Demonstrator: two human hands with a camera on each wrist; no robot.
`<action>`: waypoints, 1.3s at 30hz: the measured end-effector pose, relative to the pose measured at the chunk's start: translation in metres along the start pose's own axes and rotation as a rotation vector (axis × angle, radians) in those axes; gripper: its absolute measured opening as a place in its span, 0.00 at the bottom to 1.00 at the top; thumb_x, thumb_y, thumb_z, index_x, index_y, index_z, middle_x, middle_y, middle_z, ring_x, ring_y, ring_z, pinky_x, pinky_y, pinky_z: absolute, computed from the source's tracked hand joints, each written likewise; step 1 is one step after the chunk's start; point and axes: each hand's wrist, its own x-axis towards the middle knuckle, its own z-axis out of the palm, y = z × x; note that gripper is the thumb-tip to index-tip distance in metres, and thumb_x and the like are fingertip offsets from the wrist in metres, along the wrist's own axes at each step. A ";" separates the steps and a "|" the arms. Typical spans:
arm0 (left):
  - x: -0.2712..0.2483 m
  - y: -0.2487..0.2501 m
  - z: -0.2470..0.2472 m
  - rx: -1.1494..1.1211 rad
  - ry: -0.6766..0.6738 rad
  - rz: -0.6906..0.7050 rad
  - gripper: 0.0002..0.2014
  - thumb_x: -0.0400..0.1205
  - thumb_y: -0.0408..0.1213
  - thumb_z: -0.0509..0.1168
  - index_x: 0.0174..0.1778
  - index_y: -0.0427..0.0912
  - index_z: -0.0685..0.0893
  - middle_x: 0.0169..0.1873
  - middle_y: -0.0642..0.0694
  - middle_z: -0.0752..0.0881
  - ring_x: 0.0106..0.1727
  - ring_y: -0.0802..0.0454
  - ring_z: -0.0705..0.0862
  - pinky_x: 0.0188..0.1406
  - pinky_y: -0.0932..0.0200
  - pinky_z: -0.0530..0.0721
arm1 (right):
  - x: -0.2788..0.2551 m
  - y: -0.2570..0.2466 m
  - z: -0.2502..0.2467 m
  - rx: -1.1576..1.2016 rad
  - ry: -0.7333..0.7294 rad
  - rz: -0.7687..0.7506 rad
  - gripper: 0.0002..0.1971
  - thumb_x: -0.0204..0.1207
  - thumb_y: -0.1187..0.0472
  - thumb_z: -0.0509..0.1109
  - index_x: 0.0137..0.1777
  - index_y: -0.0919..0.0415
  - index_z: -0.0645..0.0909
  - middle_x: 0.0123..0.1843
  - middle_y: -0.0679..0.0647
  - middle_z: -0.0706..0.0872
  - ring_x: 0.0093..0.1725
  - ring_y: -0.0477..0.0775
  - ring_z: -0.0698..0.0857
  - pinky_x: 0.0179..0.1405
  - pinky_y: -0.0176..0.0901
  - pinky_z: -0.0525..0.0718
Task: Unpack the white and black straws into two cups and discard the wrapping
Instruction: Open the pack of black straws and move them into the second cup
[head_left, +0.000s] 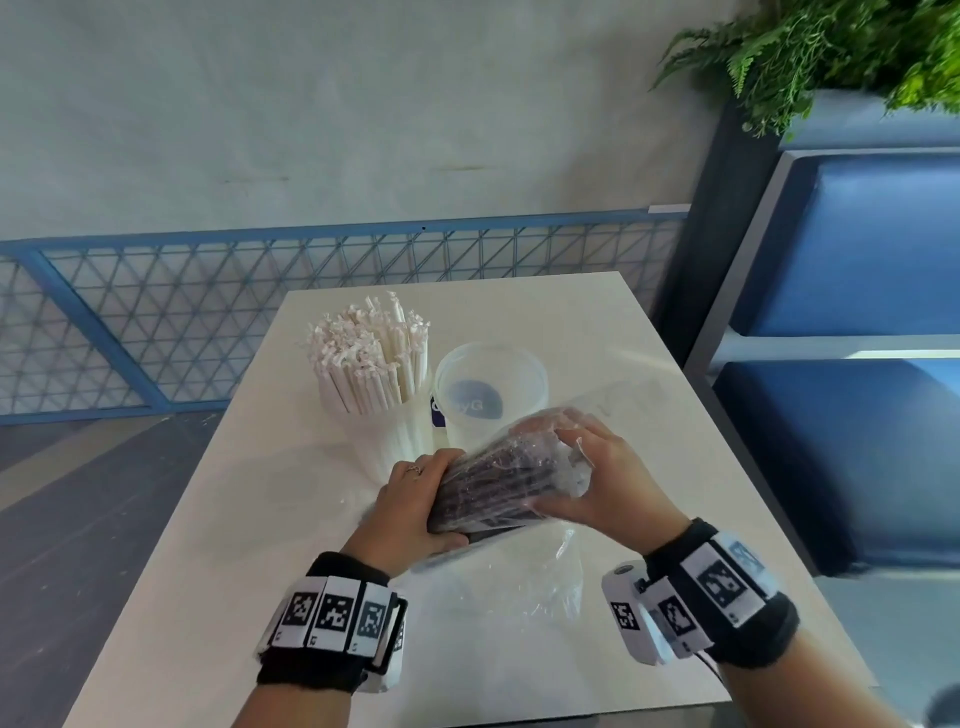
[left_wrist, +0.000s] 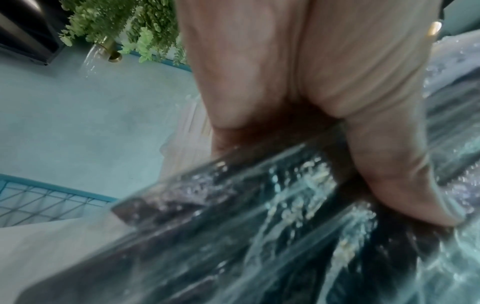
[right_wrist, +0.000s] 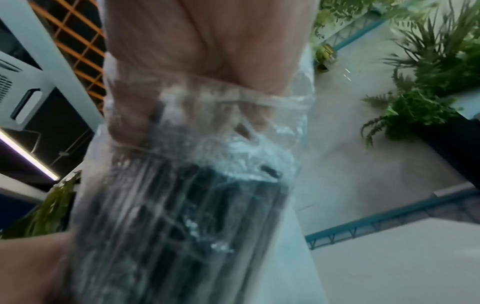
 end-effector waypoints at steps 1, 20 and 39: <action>0.001 -0.001 0.000 0.002 -0.003 -0.007 0.40 0.68 0.46 0.77 0.72 0.55 0.62 0.62 0.52 0.74 0.64 0.49 0.66 0.66 0.43 0.71 | 0.000 0.001 0.002 0.012 -0.004 0.018 0.34 0.57 0.58 0.84 0.64 0.64 0.80 0.60 0.42 0.73 0.65 0.41 0.72 0.63 0.19 0.64; 0.009 -0.004 0.002 -0.149 0.168 -0.030 0.36 0.57 0.51 0.82 0.58 0.51 0.73 0.44 0.57 0.78 0.53 0.52 0.74 0.53 0.54 0.77 | 0.016 -0.001 0.011 0.312 0.225 0.180 0.05 0.67 0.63 0.77 0.43 0.57 0.88 0.36 0.38 0.85 0.37 0.30 0.84 0.39 0.23 0.82; 0.000 -0.023 -0.023 -0.186 0.199 -0.014 0.36 0.55 0.63 0.76 0.58 0.64 0.72 0.49 0.56 0.84 0.54 0.49 0.81 0.55 0.44 0.82 | 0.023 -0.013 0.019 0.681 0.108 0.343 0.16 0.58 0.52 0.80 0.37 0.60 0.79 0.30 0.47 0.83 0.31 0.46 0.81 0.34 0.37 0.79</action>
